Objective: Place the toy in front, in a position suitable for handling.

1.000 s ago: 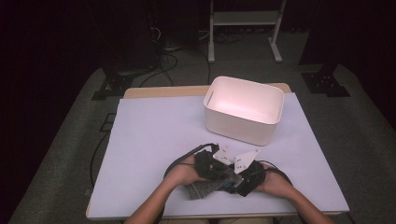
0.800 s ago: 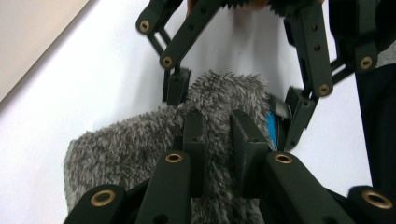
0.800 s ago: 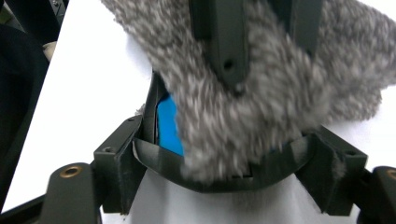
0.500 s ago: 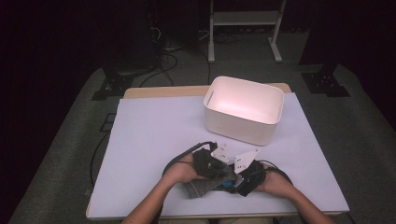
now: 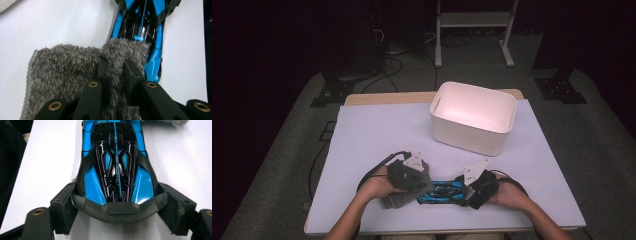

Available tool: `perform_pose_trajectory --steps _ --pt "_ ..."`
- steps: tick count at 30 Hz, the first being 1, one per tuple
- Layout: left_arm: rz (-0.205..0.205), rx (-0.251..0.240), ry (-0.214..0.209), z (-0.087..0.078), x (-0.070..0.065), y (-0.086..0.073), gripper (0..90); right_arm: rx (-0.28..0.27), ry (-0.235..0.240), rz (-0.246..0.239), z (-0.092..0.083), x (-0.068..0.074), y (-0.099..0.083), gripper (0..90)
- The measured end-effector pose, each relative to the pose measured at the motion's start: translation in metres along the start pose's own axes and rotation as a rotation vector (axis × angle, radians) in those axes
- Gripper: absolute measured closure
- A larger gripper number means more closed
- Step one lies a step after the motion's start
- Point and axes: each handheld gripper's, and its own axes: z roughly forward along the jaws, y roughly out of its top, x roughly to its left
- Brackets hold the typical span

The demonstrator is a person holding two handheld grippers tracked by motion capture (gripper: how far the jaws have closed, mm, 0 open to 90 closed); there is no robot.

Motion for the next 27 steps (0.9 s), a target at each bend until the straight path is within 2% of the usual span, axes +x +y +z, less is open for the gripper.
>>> perform_pose_trajectory --steps 3,5,12,15,17,21,27 --pt "-0.024 -0.032 -0.026 0.001 0.001 -0.003 78.0 -0.007 0.005 -0.003 0.0 -0.001 -0.001 22.9" --pt "-0.012 -0.035 -0.038 0.004 0.0 0.001 78.0 -0.013 0.01 0.002 0.001 -0.002 -0.001 22.9" --pt "0.079 -0.033 -0.075 0.019 -0.014 0.038 78.0 -0.028 0.011 0.004 0.001 -0.002 -0.003 22.9" --pt "0.102 -0.057 -0.122 0.022 -0.02 0.048 78.0 -0.029 0.01 0.004 0.001 -0.001 -0.004 22.9" --pt "0.125 -0.033 -0.108 0.024 -0.023 0.049 78.0 -0.028 0.01 0.004 0.001 -0.001 -0.004 22.9" --pt "0.106 -0.024 -0.092 0.018 -0.019 0.039 78.0 -0.03 0.009 0.005 0.001 -0.001 -0.004 22.9" --pt "0.042 0.025 -0.036 0.004 -0.008 0.006 77.9 -0.035 0.012 0.004 0.001 -0.002 -0.005 22.9"
